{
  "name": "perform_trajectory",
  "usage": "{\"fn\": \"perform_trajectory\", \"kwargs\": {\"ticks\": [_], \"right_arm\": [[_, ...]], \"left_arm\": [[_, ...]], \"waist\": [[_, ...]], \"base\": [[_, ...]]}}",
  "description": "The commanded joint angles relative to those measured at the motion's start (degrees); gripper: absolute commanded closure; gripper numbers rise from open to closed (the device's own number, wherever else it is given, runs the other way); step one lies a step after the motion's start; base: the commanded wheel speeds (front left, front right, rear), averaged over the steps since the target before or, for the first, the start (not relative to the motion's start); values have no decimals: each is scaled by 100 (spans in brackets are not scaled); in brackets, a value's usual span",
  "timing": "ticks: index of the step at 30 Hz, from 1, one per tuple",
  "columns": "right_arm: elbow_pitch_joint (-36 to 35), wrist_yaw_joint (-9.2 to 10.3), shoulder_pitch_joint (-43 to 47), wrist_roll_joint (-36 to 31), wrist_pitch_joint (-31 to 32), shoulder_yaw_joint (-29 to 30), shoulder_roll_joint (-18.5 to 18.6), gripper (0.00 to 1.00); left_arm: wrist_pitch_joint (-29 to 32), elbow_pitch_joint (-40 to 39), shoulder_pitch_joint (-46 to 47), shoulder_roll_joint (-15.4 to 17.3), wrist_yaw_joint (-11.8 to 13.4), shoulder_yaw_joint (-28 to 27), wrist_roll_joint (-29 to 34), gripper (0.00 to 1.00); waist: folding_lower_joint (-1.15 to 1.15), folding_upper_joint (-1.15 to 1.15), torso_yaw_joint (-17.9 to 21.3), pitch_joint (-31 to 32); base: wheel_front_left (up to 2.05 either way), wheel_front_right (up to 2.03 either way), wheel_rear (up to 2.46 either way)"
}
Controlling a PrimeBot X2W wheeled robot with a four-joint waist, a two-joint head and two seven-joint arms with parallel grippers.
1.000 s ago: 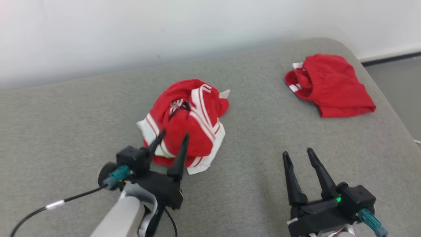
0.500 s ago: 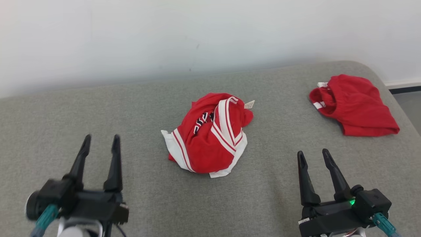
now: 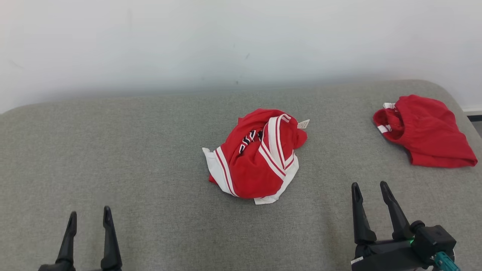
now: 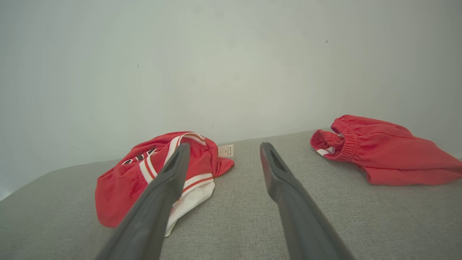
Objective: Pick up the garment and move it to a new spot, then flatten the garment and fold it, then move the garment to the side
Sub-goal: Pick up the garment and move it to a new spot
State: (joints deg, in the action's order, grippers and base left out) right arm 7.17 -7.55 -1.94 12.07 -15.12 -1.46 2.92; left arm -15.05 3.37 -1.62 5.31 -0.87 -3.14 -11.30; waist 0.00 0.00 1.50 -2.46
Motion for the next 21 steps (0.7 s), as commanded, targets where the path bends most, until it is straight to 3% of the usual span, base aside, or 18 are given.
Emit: {"fn": "perform_trajectory", "kwargs": {"ticks": [1,9,21], "right_arm": [[36,11,92,-48,-1,24,-6,0],[140,11,125,-49,-2,24,-6,0],[236,11,199,-19,-2,-12,-6,0]], "left_arm": [[-16,53,-131,-61,-62,-87,106,0],[-16,460,-195,-96,-279,-169,573,0],[-16,691,-135,-175,-462,-310,596,0]], "waist": [[0,0,-39,27],[0,0,-43,54],[0,0,-30,105]], "base": [[0,0,0],[0,0,0],[0,0,0]]}}
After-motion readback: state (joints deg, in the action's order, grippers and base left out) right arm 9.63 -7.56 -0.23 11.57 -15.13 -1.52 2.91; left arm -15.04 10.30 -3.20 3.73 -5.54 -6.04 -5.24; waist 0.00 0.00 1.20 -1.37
